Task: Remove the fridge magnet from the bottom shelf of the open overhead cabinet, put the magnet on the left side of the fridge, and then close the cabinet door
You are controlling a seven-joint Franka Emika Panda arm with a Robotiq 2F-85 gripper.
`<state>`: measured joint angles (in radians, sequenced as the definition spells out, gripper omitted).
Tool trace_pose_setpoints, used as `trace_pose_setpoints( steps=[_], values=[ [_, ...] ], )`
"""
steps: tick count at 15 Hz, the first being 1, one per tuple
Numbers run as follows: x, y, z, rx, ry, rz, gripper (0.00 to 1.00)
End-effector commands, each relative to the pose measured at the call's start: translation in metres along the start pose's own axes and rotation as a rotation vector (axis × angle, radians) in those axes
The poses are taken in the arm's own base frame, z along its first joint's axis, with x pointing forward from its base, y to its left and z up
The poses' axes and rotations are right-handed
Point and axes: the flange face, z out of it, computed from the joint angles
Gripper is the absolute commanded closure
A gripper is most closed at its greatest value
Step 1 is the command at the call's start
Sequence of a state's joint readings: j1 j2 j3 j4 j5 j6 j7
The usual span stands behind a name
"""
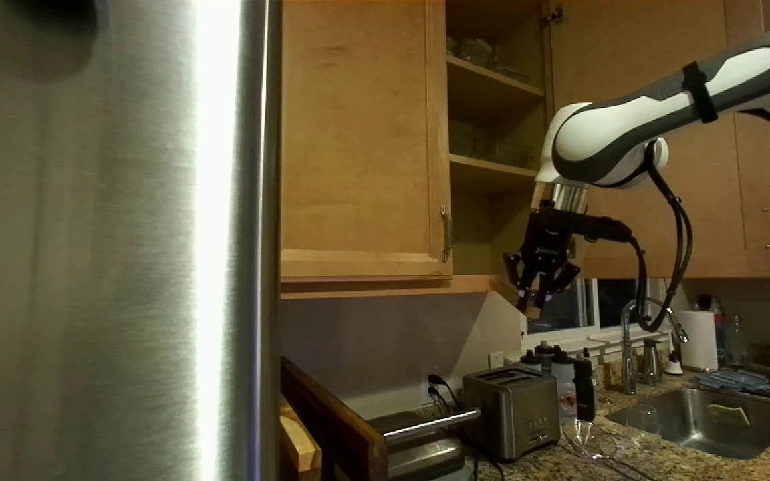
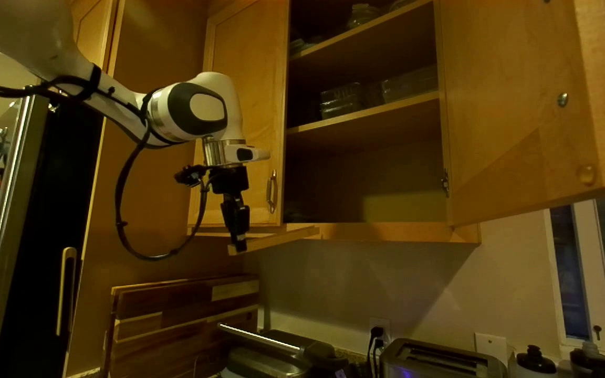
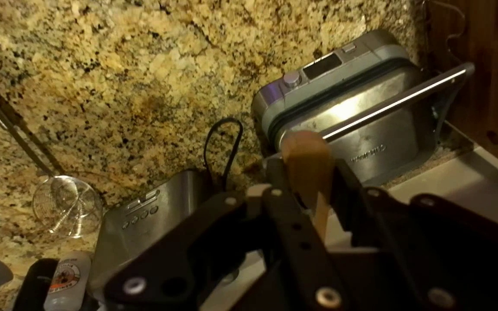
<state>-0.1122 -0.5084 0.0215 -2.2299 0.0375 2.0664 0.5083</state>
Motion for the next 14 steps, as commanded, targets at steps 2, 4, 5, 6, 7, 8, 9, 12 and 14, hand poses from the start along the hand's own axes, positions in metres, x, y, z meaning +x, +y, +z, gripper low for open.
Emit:
trace_pose_setpoints(
  steps=[2,4,5,6,7,8,9,12,14],
  values=[
    [-0.046,0.004,0.009,0.039,-0.118,-0.02,0.93],
    [-0.058,-0.001,0.014,0.066,-0.188,-0.029,0.93],
    [-0.064,-0.005,0.016,0.095,-0.238,-0.043,0.93],
    [-0.068,-0.008,0.017,0.122,-0.281,-0.052,0.93],
    [-0.072,-0.013,0.016,0.162,-0.329,-0.064,0.93],
    [-0.075,-0.017,0.014,0.206,-0.366,-0.076,0.93],
    [-0.078,-0.022,0.011,0.247,-0.401,-0.089,0.93],
    [-0.083,-0.035,-0.001,0.386,-0.466,-0.125,0.93],
    [-0.084,-0.041,-0.009,0.442,-0.46,-0.172,0.93]
  ],
)
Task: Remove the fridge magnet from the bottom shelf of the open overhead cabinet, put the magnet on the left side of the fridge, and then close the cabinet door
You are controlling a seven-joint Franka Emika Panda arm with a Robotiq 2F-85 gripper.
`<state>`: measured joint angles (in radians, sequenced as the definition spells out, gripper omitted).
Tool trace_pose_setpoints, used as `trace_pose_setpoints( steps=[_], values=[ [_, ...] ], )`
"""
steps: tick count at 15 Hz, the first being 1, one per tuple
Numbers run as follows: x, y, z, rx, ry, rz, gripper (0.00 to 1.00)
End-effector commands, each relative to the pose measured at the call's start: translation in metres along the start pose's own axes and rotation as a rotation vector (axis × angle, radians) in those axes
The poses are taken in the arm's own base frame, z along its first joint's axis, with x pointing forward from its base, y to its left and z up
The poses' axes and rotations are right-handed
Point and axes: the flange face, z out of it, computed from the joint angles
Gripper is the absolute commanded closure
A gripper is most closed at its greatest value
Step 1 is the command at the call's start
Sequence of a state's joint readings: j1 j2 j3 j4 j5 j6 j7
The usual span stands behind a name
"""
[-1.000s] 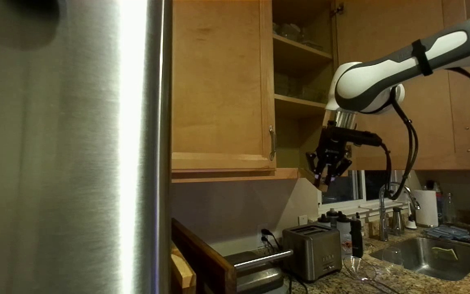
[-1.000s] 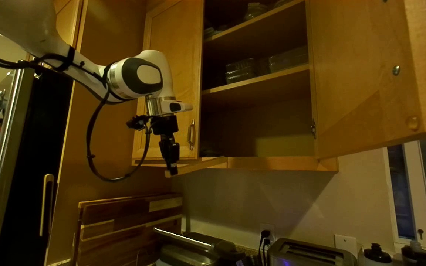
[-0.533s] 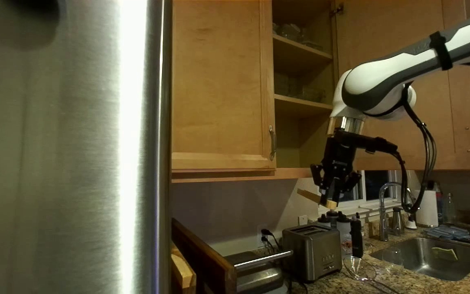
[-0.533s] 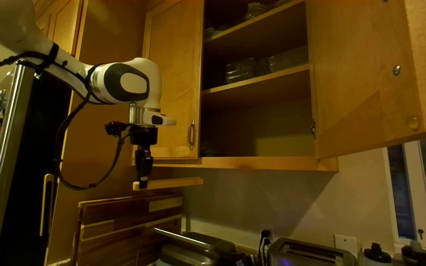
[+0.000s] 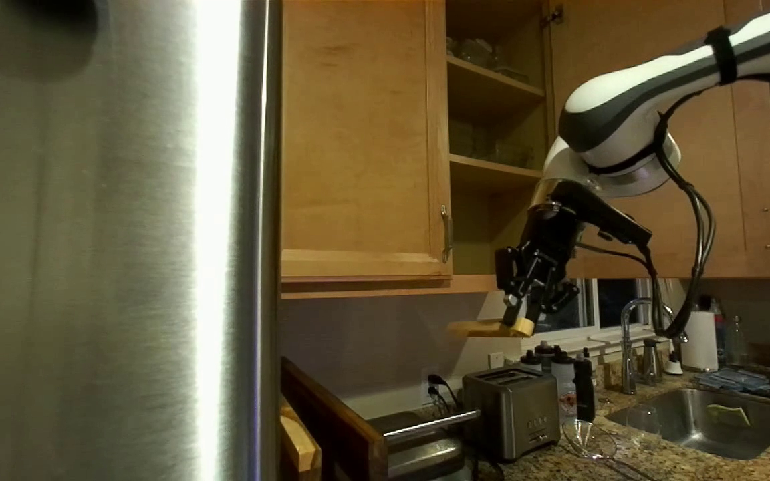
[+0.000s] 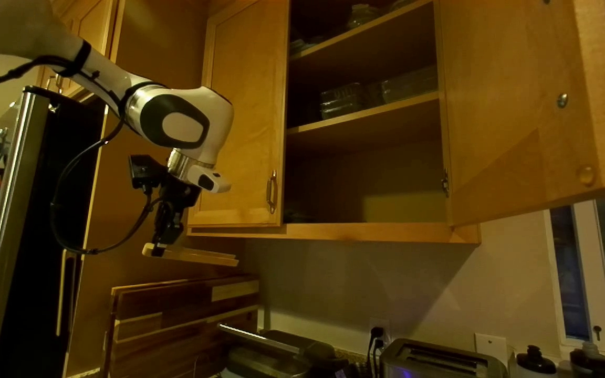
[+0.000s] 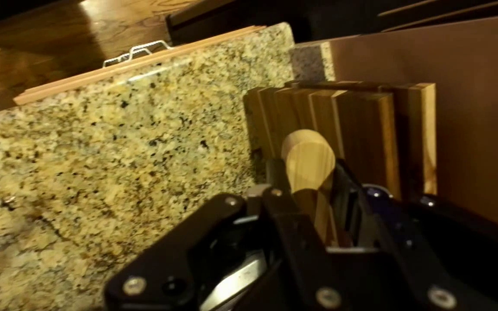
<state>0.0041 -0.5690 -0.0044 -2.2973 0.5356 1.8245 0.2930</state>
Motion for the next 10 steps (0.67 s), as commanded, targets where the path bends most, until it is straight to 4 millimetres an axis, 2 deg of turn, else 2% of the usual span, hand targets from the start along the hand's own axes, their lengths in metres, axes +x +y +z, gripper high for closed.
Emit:
trace_pose_setpoints(
  steps=[1,9,10],
  values=[
    [-0.001,-0.0042,-0.0027,0.025,-0.006,-0.025,0.71],
    [-0.0025,-0.0102,-0.0069,0.048,-0.006,-0.061,0.71],
    [-0.0025,-0.0102,-0.0069,0.048,-0.006,-0.061,0.93]
  ],
)
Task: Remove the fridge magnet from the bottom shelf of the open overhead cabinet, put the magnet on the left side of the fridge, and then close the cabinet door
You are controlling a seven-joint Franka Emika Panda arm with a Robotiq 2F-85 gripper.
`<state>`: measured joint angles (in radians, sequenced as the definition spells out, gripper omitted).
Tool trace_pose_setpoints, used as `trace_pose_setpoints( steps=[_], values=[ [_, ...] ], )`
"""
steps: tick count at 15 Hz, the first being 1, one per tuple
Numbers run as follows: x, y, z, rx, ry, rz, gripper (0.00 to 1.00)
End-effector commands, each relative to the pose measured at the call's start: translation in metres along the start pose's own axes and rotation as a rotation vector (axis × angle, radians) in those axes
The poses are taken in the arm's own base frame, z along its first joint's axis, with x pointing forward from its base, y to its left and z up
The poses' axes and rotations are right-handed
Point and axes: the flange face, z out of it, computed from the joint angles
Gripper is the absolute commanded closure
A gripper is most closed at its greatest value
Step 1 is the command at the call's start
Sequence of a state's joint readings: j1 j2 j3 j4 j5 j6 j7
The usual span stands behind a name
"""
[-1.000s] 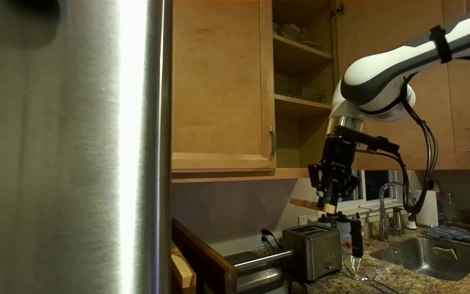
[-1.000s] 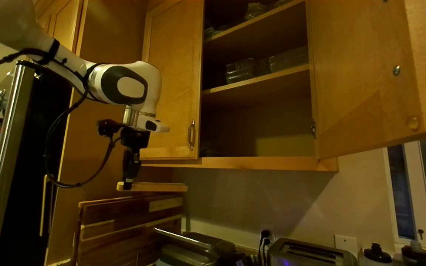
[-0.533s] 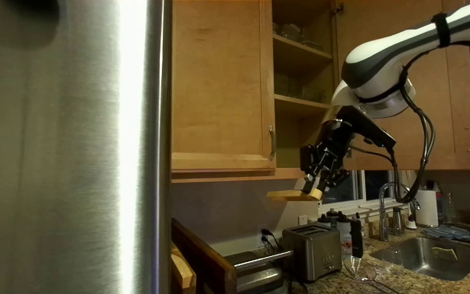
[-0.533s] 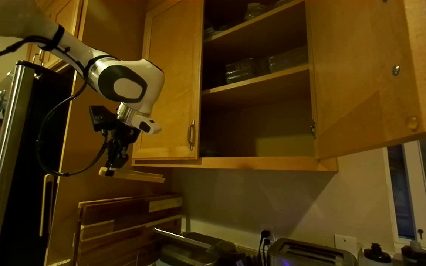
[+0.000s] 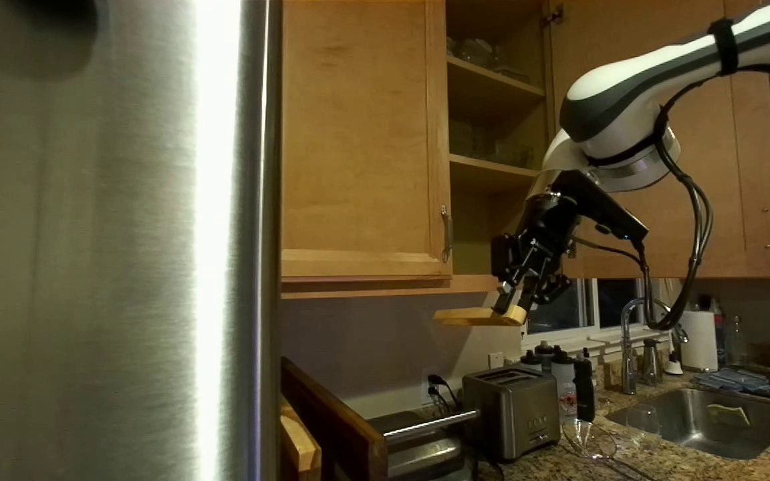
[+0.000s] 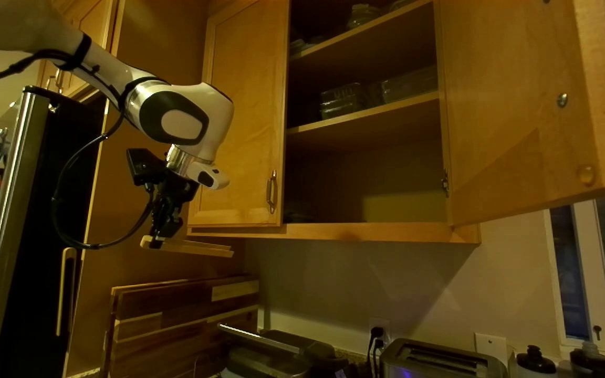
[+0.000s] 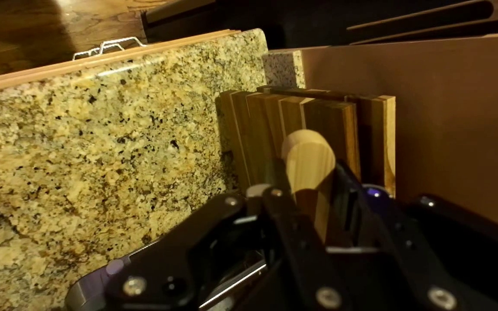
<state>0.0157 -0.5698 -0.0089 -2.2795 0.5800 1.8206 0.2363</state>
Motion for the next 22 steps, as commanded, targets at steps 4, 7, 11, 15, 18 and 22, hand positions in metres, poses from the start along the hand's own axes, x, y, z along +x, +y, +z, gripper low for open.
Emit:
trace_pose_setpoints(
  steps=[4,7,11,15,18,22],
  values=[
    [-0.006,-0.006,0.011,0.024,-0.1,0.101,0.93],
    [-0.016,-0.011,0.019,0.051,-0.222,0.201,0.93],
    [-0.029,-0.029,0.031,0.118,-0.372,0.331,0.93],
    [-0.038,-0.053,0.052,0.181,-0.502,0.468,0.93],
    [-0.043,-0.072,0.072,0.23,-0.606,0.561,0.93],
    [-0.05,-0.092,0.096,0.27,-0.743,0.691,0.93]
  ],
)
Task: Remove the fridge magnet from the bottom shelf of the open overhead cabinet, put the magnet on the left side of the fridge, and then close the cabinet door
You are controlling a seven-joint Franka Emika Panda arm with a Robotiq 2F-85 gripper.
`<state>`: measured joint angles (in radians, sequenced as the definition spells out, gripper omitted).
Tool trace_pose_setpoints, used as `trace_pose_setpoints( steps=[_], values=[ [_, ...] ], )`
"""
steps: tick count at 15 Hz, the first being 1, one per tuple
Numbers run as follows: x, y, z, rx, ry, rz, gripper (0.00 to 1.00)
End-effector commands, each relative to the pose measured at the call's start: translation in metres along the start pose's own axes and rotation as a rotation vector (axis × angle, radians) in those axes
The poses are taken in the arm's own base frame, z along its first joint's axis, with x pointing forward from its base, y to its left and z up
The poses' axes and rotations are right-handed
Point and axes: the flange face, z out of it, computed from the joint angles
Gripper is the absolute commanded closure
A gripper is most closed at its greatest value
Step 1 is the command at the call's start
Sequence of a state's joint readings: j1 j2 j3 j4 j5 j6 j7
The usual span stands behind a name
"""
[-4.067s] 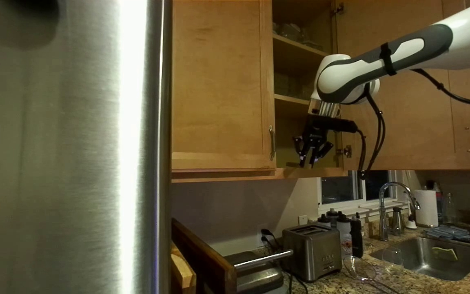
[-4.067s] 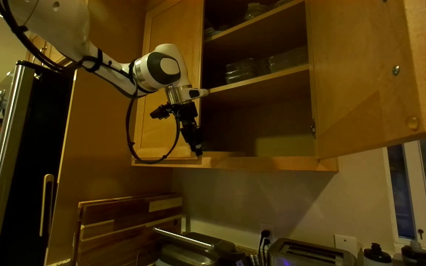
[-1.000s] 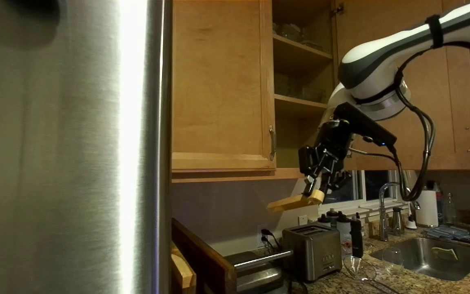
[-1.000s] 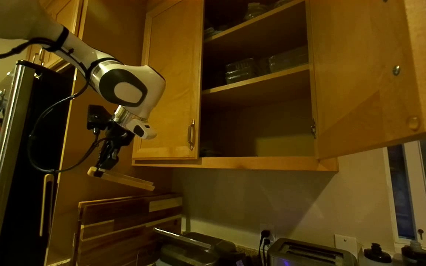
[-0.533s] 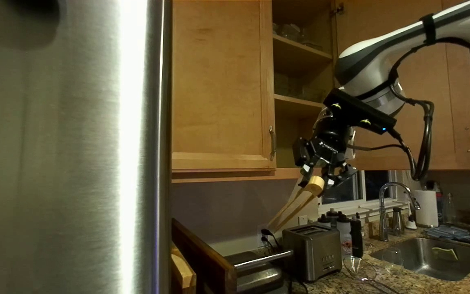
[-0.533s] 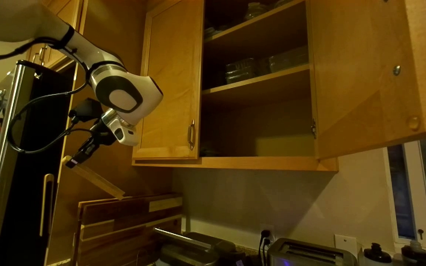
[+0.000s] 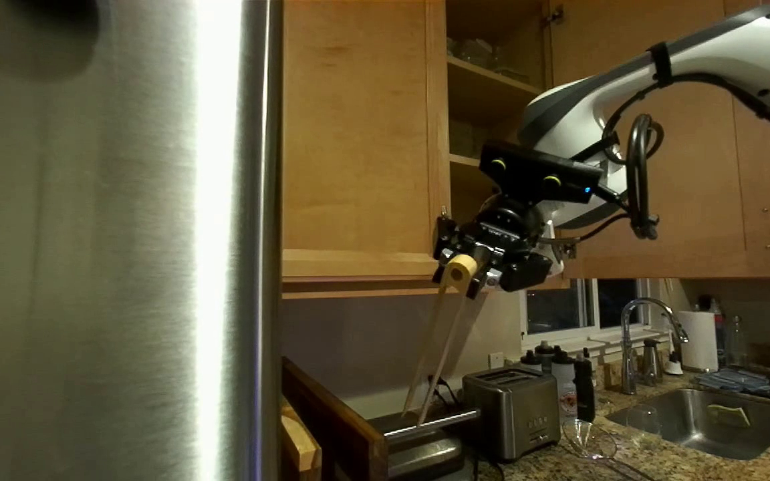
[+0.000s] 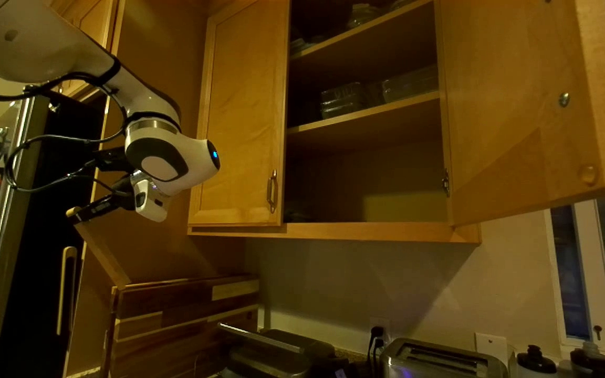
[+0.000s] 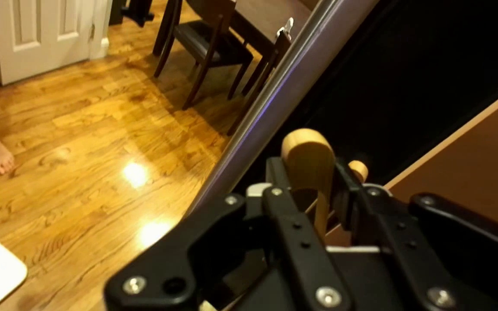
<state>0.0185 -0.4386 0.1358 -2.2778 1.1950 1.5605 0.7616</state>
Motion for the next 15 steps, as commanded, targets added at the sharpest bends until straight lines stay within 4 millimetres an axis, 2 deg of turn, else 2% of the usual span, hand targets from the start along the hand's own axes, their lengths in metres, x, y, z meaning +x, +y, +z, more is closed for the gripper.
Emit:
trace_pose_setpoints(
  steps=[1,2,3,4,12,13,15],
  values=[
    [-0.004,-0.006,0.02,0.022,-0.13,0.129,0.93],
    [-0.007,-0.006,0.025,0.005,-0.143,0.131,0.93],
    [0.001,-0.007,0.018,0.015,-0.087,0.082,0.93],
    [0.002,-0.007,0.021,0.01,-0.092,0.085,0.71],
    [0.004,-0.007,0.021,0.012,-0.092,0.087,0.71],
    [0.004,-0.007,0.021,0.012,-0.092,0.087,0.93],
    [-0.001,-0.006,0.027,0.031,-0.137,0.113,0.93]
  ],
)
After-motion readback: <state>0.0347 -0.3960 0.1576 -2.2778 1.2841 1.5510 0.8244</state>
